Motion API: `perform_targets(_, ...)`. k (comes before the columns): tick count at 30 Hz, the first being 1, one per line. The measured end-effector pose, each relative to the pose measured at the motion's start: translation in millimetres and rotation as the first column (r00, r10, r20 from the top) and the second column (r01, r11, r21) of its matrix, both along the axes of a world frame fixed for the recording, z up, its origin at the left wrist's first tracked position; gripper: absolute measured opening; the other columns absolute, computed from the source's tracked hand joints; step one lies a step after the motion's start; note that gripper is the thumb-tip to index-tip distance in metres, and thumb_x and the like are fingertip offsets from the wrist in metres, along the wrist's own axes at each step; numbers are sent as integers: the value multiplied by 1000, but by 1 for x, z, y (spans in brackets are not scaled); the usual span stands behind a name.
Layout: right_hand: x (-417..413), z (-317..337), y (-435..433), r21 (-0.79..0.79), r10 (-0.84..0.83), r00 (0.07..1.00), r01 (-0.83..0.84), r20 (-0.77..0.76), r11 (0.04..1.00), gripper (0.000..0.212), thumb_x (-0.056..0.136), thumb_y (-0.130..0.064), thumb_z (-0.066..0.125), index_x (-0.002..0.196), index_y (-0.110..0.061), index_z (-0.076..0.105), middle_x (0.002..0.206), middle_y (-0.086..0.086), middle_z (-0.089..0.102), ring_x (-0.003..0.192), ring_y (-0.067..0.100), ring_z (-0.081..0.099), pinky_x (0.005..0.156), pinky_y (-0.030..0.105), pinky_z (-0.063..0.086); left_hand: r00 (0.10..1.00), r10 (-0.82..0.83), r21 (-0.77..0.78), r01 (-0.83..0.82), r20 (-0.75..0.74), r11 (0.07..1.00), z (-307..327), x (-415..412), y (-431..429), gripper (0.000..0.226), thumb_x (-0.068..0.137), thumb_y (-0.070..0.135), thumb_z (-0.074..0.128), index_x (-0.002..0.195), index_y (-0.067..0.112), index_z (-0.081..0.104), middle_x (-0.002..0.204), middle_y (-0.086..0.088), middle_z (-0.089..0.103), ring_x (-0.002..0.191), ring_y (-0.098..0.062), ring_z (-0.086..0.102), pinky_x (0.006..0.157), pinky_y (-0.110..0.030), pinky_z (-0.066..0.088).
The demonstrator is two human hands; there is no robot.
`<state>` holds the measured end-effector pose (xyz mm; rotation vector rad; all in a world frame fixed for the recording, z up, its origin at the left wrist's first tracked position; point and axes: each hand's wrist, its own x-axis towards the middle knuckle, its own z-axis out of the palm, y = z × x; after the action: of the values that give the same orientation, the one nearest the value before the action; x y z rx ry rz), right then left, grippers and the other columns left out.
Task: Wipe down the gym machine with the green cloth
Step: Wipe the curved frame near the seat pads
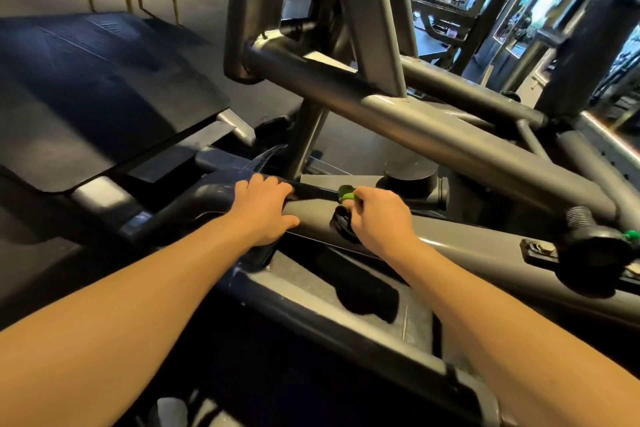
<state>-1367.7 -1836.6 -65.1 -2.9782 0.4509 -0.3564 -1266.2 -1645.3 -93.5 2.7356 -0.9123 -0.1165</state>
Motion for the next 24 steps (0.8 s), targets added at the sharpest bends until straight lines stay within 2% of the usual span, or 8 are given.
perform_targets(4, -28, 14, -32, -112, -155, 988, 154, 1, 982, 26, 101, -37, 53, 88, -17, 62, 90, 9, 72, 88, 37, 65, 64, 34, 38, 998, -64, -45, 65, 30, 997, 2, -5, -4, 74, 89, 65, 62, 150, 28, 44, 147, 0, 47, 136, -26, 37, 111, -47, 30)
perform_targets(7, -40, 26, -36, -195, -208, 976, 193, -60, 962, 29, 104, -38, 49, 97, -15, 67, 91, 9, 73, 85, 33, 66, 65, 35, 44, 997, -72, -32, 73, 42, 997, 0, -8, -10, 69, 92, 62, 61, 150, 29, 43, 148, 1, 47, 137, -25, 37, 112, -46, 29)
perform_targets(10, -31, 31, -19, -243, -217, 968, 181, -127, 953, 24, 104, -33, 50, 104, -15, 65, 98, 7, 72, 93, 31, 65, 70, 35, 44, 996, -68, -41, 70, 50, 997, -2, -6, -12, 68, 92, 59, 63, 149, 29, 44, 147, 1, 48, 136, -25, 38, 112, -45, 30)
perform_targets(12, -11, 30, 4, -241, -204, 960, 156, -190, 958, 21, 103, -31, 52, 109, -15, 64, 105, 8, 71, 99, 31, 64, 74, 35, 42, 997, -66, -54, 68, 43, 996, -2, -4, -12, 68, 90, 59, 65, 148, 30, 46, 146, 2, 49, 136, -25, 39, 111, -45, 30)
perform_targets(16, 35, 20, 54, -175, -138, 949, 90, -285, 980, 24, 98, -31, 60, 114, -13, 64, 101, 6, 68, 95, 29, 65, 87, 41, 54, 999, -44, -91, 44, 10, 995, -2, -4, -10, 68, 87, 58, 69, 146, 32, 47, 145, 4, 49, 136, -23, 39, 110, -44, 29)
perform_targets(20, 27, 13, 41, -74, -80, 975, 66, -208, 995, 20, 103, -32, 52, 110, -18, 64, 101, 5, 69, 95, 29, 64, 85, 43, 53, 999, -39, -105, 39, 3, 994, -2, -4, -9, 68, 86, 59, 70, 145, 32, 48, 144, 4, 49, 135, -22, 39, 109, -44, 30)
perform_targets(24, -23, 22, -4, -108, -62, 987, 45, -151, 993, 29, 104, -37, 48, 115, -24, 72, 107, 1, 74, 99, 28, 66, 82, 37, 51, 998, -57, -107, 56, -6, 993, -2, -3, -7, 69, 86, 62, 69, 144, 33, 47, 143, 4, 50, 134, -22, 40, 109, -44, 30)
